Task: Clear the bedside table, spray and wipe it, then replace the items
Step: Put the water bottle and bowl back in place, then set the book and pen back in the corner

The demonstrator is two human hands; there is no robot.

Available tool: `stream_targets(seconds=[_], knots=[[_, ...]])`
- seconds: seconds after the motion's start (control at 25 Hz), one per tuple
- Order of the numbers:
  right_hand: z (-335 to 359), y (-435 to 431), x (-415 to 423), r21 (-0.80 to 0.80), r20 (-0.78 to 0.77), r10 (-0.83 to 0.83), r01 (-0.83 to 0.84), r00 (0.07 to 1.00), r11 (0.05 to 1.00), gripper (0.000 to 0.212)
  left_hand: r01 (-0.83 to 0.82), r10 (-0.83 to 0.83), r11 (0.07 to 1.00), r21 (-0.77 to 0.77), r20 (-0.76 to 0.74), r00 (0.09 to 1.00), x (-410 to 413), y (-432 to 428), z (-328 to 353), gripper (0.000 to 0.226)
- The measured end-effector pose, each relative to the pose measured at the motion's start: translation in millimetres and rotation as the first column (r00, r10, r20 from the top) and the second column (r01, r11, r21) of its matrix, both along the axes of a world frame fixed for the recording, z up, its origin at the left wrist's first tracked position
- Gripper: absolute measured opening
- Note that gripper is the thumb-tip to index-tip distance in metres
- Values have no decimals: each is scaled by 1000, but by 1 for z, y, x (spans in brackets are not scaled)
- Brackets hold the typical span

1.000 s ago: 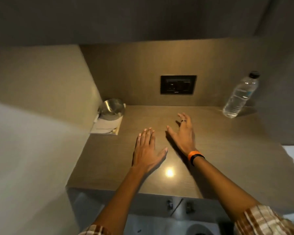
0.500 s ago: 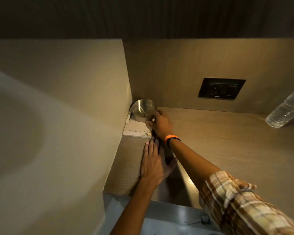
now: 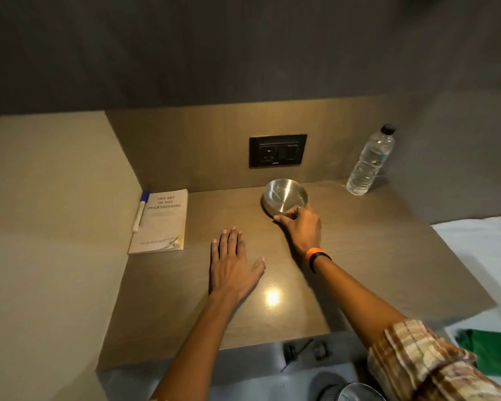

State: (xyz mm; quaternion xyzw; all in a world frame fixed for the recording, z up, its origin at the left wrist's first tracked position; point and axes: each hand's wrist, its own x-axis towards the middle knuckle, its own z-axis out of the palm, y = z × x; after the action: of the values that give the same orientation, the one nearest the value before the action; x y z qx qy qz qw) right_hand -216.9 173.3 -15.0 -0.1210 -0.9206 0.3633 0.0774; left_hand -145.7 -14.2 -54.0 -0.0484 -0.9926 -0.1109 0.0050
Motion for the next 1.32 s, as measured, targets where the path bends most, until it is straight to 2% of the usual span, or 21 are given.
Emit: stream_targets(seconds=[0.16,0.36,0.52,0.6,0.68,0.76,0.84,0.92,1.0,1.12,1.32], knots=[[2,51,5,47,0,-126,126,992,991,35,-29,28,999,26,39,999,-9,37,0,93],[-5,52,-5,136,0,-75,75,997,988,37,-68,68,998,0,6,998,-10,47,-1,94],[-9,40,-12,123,10,-56,54,998,991,38,-76,76,997,4,-16,997,-11,46,-4,93],[-9,41,-12,114,38,-16,11,999,993,50,-68,68,998,10,-7,998,-11,47,-4,94],[-6,40,-4,131,72,3,-12,997,991,73,-56,56,997,53,2,998,-11,45,-3,95],[-3,31,13,194,-4,-45,45,999,980,80,-42,43,994,103,-9,999,-8,37,0,95],[1,9,29,198,-178,-51,86,983,976,64,-38,41,996,78,-42,998,1,19,3,95],[3,-21,36,148,-274,42,-1,961,989,46,-42,43,999,7,-71,997,13,-4,4,94],[7,-69,33,80,-270,213,-198,939,977,38,-77,73,996,-35,-101,992,24,-40,6,94],[16,-150,20,52,-168,422,-420,891,906,33,-163,152,985,-62,-147,977,33,-95,11,96],[25,-254,-12,179,46,592,-590,805,788,38,-224,222,974,-31,-43,974,33,-145,3,104]])
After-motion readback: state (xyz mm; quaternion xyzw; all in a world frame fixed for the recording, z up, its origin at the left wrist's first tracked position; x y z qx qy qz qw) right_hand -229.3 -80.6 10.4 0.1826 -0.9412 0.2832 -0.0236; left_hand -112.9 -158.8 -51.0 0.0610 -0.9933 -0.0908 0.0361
